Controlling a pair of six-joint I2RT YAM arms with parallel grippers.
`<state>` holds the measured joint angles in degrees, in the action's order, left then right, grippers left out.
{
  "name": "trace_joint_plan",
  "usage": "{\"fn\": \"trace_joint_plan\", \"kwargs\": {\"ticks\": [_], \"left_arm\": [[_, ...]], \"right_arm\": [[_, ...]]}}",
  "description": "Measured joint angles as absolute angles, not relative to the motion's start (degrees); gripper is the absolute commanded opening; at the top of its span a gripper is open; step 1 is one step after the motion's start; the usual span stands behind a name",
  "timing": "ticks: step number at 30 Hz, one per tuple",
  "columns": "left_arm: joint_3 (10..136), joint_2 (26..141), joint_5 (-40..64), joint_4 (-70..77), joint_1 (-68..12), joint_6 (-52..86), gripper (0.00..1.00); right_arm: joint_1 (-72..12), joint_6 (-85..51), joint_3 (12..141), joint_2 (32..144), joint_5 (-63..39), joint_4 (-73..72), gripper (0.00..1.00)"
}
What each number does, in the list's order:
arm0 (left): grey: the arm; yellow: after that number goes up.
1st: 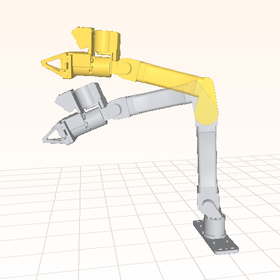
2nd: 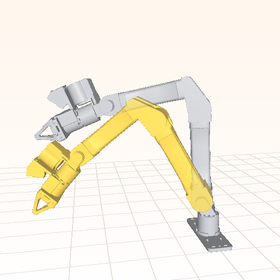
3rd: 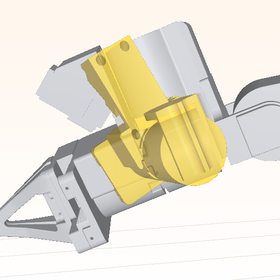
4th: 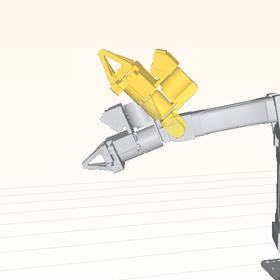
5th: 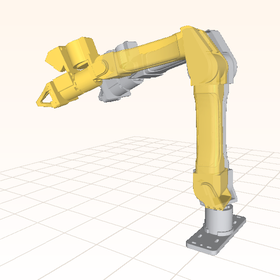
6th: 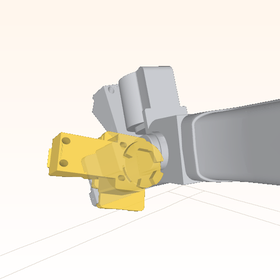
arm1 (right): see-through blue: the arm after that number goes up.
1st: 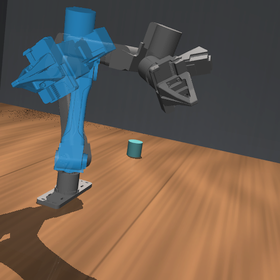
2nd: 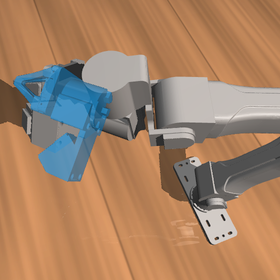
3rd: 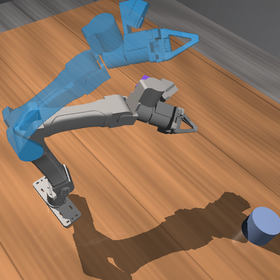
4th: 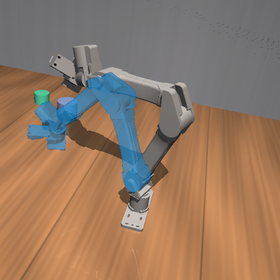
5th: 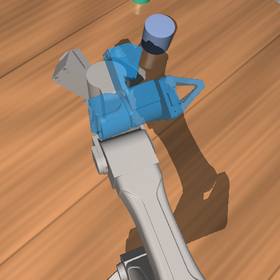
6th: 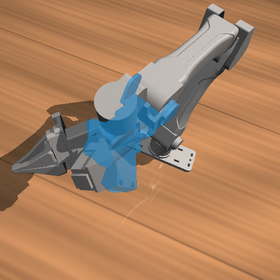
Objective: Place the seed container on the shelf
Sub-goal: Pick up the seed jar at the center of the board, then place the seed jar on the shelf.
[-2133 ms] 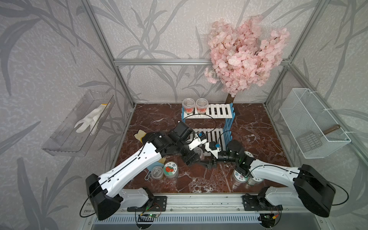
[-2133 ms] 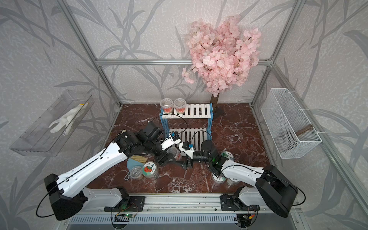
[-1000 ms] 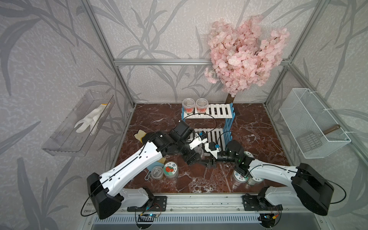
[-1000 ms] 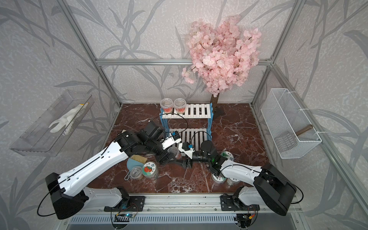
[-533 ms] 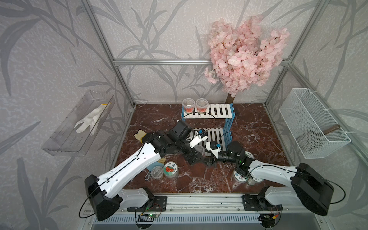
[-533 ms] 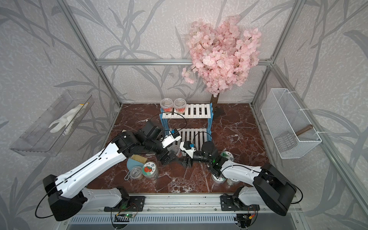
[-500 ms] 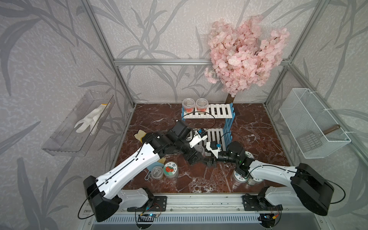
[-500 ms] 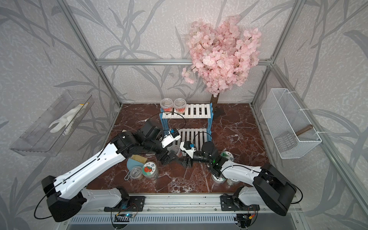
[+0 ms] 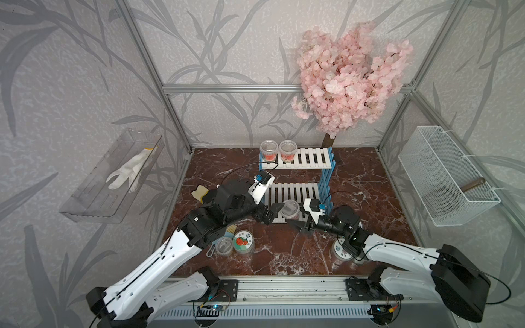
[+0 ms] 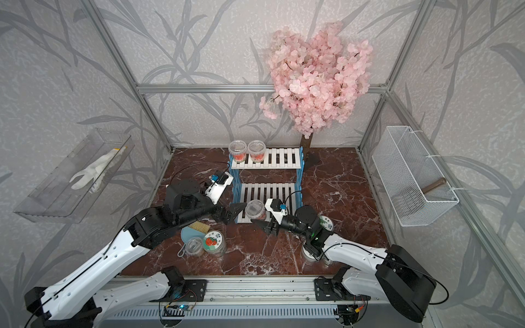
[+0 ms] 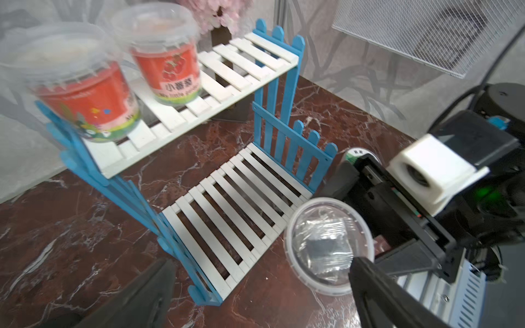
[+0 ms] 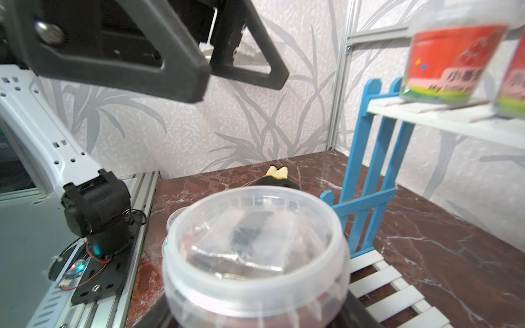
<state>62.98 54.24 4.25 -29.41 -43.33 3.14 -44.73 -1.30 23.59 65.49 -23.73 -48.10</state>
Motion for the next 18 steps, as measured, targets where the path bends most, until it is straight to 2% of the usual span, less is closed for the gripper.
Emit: {"fn": "trace_joint_plan", "kwargs": {"ticks": [8,18], "left_arm": [[57.3,53.8,-4.7,-23.8,-42.7,7.6,1.00],[52.5,54.3,-6.4,-20.5,-42.7,11.6,1.00]], "right_arm": [[-41.5,-3.0,23.6,61.8,-18.4,-47.2,0.63],[-38.0,-5.0,29.5,63.2,-13.4,-45.6,0.62]]}}
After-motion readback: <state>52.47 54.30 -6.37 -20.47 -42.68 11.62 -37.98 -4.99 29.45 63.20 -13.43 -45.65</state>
